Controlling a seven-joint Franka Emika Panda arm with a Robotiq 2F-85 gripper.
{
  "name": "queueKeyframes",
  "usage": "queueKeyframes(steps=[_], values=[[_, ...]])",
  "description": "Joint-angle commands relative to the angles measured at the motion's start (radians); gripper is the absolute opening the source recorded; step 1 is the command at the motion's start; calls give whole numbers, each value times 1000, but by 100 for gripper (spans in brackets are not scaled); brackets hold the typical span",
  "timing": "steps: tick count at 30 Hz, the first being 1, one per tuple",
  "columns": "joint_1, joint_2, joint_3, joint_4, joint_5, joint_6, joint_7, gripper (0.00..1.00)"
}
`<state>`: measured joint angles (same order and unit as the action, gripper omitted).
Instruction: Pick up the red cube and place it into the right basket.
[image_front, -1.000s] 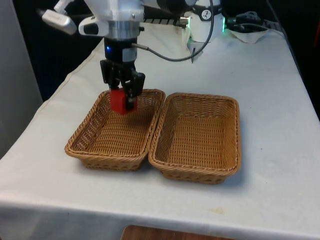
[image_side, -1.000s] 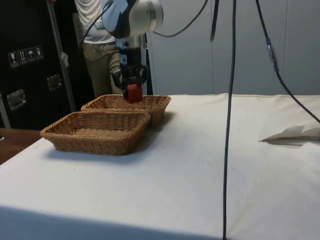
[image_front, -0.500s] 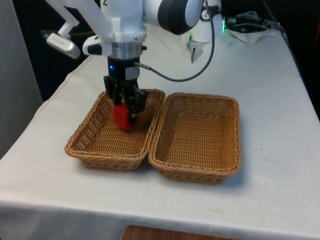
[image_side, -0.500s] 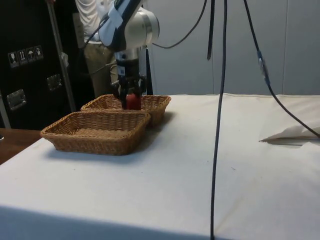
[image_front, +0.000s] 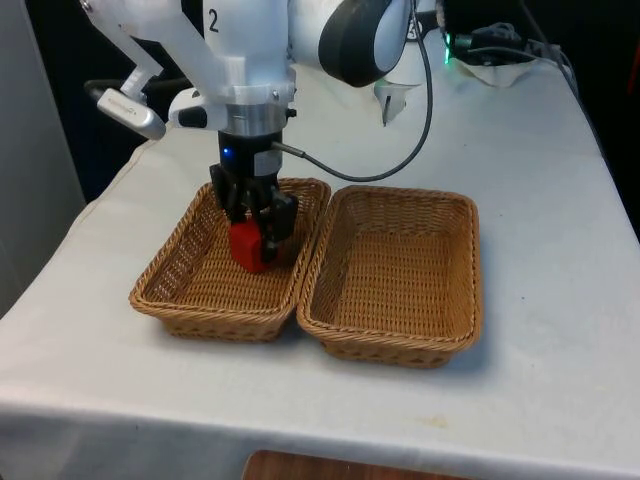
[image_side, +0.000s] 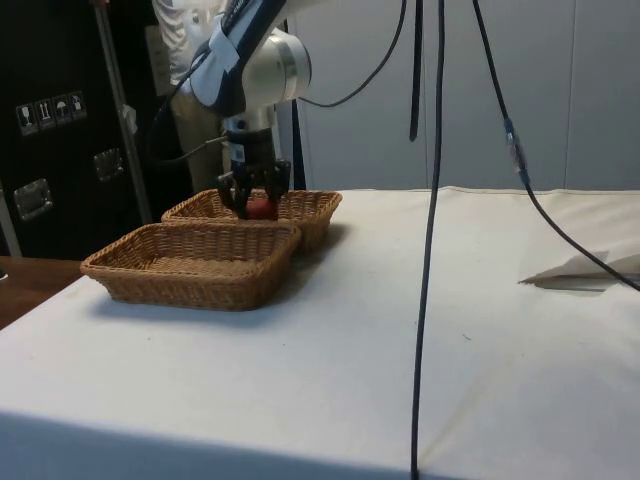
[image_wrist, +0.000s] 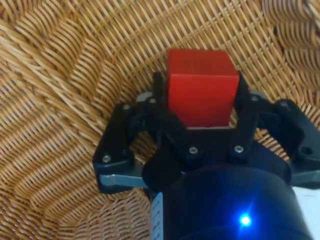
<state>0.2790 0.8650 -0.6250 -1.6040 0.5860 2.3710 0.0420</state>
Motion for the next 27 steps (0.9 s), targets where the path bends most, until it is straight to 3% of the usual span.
queueKeyframes(steps=[1, 4, 5, 7, 15, 27], values=[[-3, 5, 2, 8, 0, -7, 4, 27], [-3, 6, 1, 9, -1, -8, 4, 56], [-2, 6, 0, 10, -1, -8, 5, 81], [0, 2, 0, 4, 0, 0, 0, 97], [-2, 7, 0, 11, -2, -9, 5, 100], [9, -46, -45, 24, -14, -67, -30, 100]])
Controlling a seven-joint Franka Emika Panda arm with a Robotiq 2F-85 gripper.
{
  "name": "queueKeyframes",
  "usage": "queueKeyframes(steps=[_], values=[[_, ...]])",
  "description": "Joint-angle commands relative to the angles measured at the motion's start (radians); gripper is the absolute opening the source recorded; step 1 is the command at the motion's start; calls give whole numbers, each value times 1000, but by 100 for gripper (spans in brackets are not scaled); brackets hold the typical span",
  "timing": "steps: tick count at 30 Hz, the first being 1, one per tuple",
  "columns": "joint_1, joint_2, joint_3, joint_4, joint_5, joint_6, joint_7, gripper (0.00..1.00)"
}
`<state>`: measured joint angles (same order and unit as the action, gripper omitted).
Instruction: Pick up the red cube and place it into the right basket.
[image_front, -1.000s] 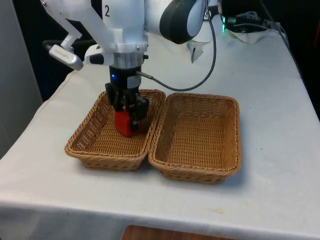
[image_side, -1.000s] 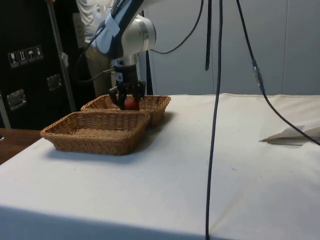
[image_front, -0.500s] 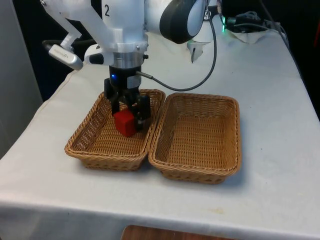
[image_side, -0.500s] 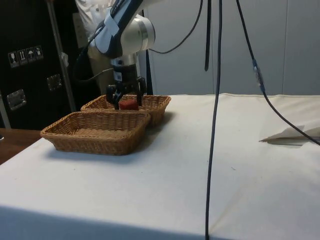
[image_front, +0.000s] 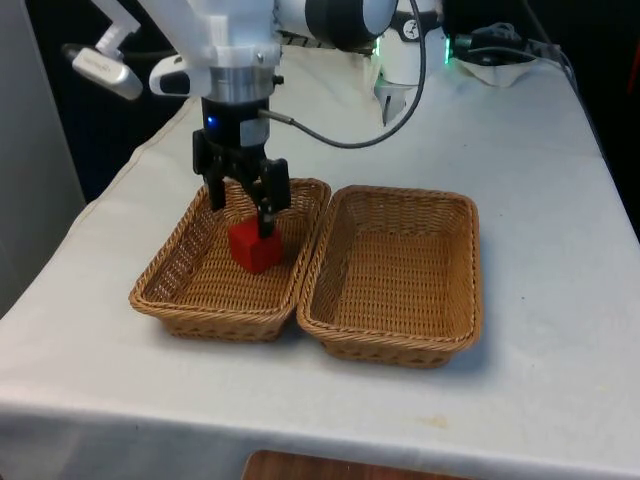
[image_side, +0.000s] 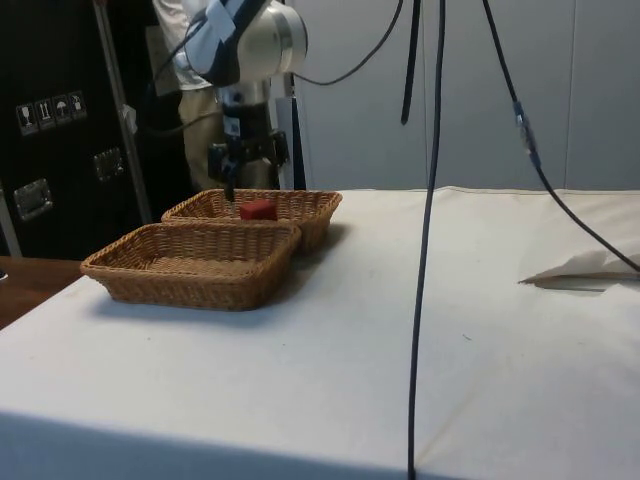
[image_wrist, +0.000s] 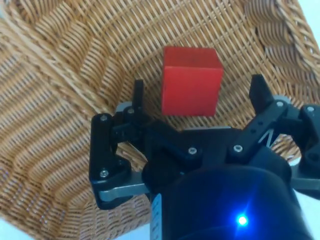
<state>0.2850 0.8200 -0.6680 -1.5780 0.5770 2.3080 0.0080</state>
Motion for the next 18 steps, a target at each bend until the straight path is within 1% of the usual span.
queueKeyframes(steps=[1, 3, 4, 5, 9, 10, 11, 12, 13, 18], values=[[4, -11, -6, 1, -9, -15, -4, 100], [5, -19, -9, 7, -13, -27, -11, 100], [2, -12, -5, 6, -5, -14, -11, 100], [6, -22, -11, 11, -16, -34, -14, 100], [8, -34, -13, 28, -31, -64, -21, 100], [9, -37, -14, 39, -39, -80, -23, 100], [9, -39, -14, 45, -44, -89, -23, 100], [5, -35, -11, 44, -36, -77, -24, 100], [10, -40, -15, 50, -48, -97, -23, 100], [12, -41, -16, 89, -70, -151, -23, 100]])
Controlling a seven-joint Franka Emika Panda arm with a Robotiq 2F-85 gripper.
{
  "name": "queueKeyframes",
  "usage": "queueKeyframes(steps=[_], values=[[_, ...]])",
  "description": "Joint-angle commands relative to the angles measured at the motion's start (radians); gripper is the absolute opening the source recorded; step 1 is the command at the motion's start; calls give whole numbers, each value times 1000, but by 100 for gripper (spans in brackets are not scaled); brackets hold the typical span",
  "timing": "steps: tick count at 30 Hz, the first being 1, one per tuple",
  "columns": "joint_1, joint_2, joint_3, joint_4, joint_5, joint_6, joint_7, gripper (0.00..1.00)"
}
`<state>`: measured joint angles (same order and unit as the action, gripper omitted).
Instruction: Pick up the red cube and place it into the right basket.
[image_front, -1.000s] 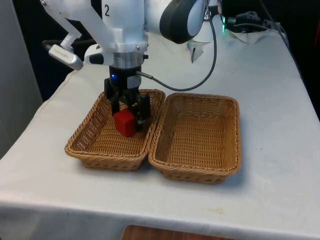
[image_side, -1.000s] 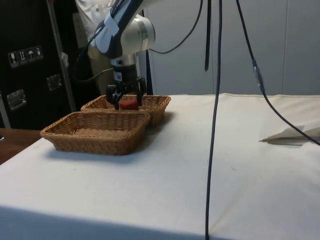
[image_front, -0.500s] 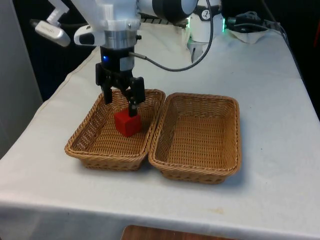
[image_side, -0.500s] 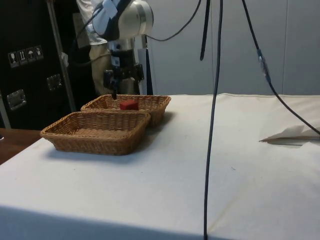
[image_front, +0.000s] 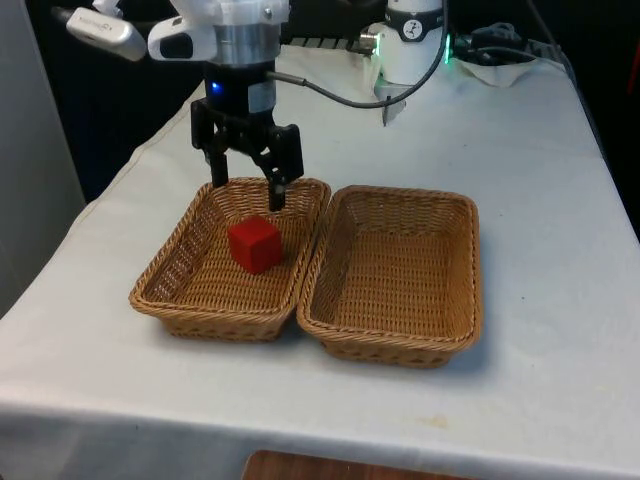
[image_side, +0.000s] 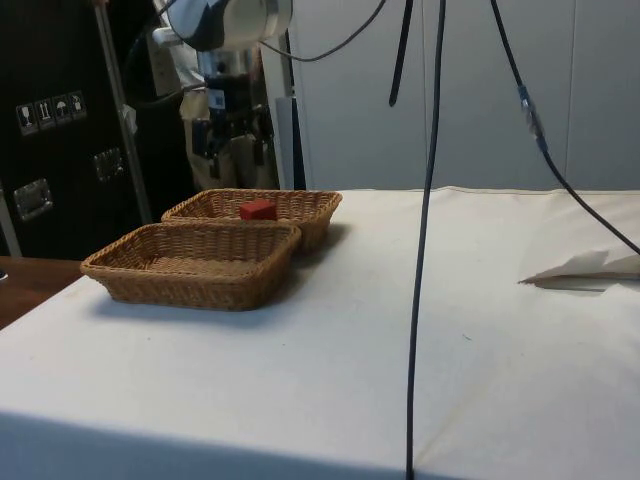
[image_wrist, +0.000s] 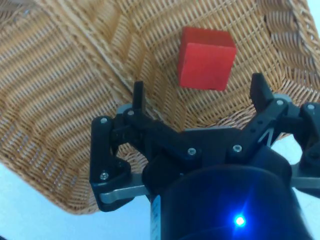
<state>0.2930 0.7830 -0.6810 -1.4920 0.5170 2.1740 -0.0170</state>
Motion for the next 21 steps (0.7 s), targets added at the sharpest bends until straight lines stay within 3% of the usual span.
queueKeyframes(steps=[1, 7, 8, 9, 16, 17, 18, 21], values=[[0, 0, 0, 6, -4, -9, 0, 100], [14, -9, -5, 43, -35, -77, 5, 100], [6, -3, 0, 43, -25, -63, 1, 100], [15, -11, -5, 47, -39, -85, 6, 100], [40, -38, -6, 48, -66, -117, 16, 100], [33, -34, 0, 55, -64, -119, 13, 100], [48, -48, -6, 42, -75, -124, 21, 100], [60, -67, -6, 32, -90, -135, 31, 100]])
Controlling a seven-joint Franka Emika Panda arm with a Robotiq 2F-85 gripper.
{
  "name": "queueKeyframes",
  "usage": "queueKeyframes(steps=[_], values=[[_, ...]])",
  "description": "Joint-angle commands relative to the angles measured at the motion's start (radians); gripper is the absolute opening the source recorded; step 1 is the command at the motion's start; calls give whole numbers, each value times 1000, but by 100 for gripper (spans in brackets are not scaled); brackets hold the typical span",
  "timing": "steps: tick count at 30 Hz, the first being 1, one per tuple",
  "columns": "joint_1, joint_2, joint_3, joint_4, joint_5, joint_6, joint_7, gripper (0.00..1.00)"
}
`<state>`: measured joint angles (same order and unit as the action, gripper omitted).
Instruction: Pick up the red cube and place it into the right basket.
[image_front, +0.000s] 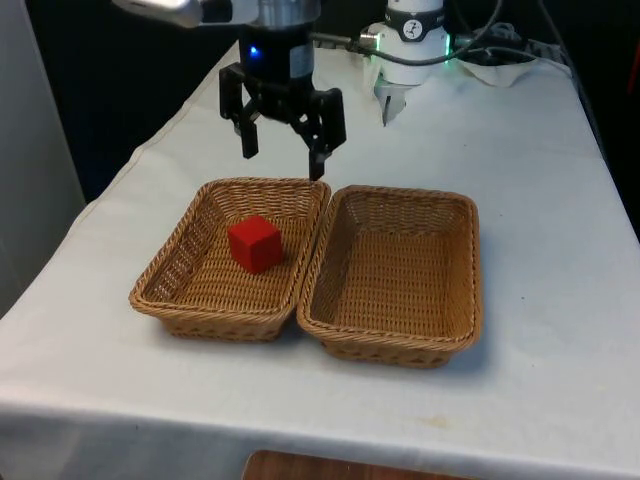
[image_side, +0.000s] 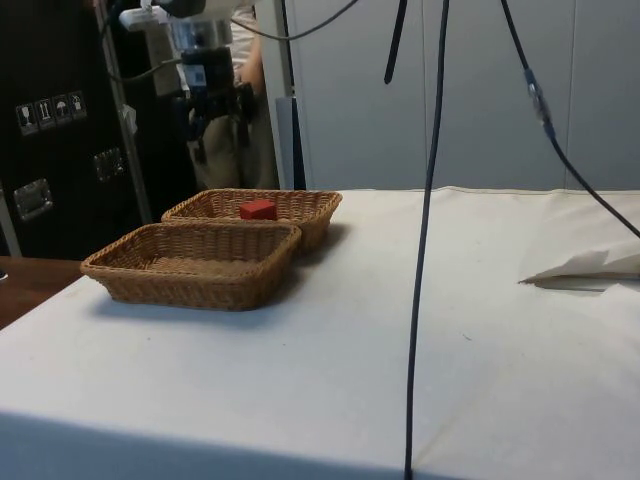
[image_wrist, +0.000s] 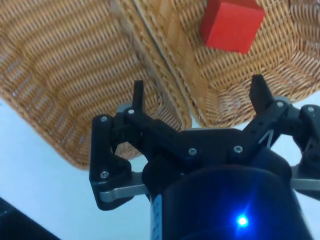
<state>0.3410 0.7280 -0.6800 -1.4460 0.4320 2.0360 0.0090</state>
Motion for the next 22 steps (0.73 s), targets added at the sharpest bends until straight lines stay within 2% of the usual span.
queueKeyframes(steps=[1, 3, 4, 5, 6, 12, 13, 14, 16, 21, 22], values=[[15, -18, -7, -17, -10, -1, 8, 100], [24, -31, -6, -24, -20, -11, 15, 100], [11, -20, 1, -9, -15, -17, 9, 100], [28, -38, -5, -29, -24, -13, 18, 100], [35, -52, -2, -39, -36, -17, 26, 100], [60, -97, 9, -83, -63, -8, 52, 100], [49, -87, 17, -66, -62, -27, 51, 100], [61, -101, 12, -88, -66, -6, 55, 100], [64, -108, 15, -96, -71, -3, 59, 100], [63, -108, 17, -96, -74, -9, 60, 100], [58, -105, 20, -91, -71, -16, 57, 100]])
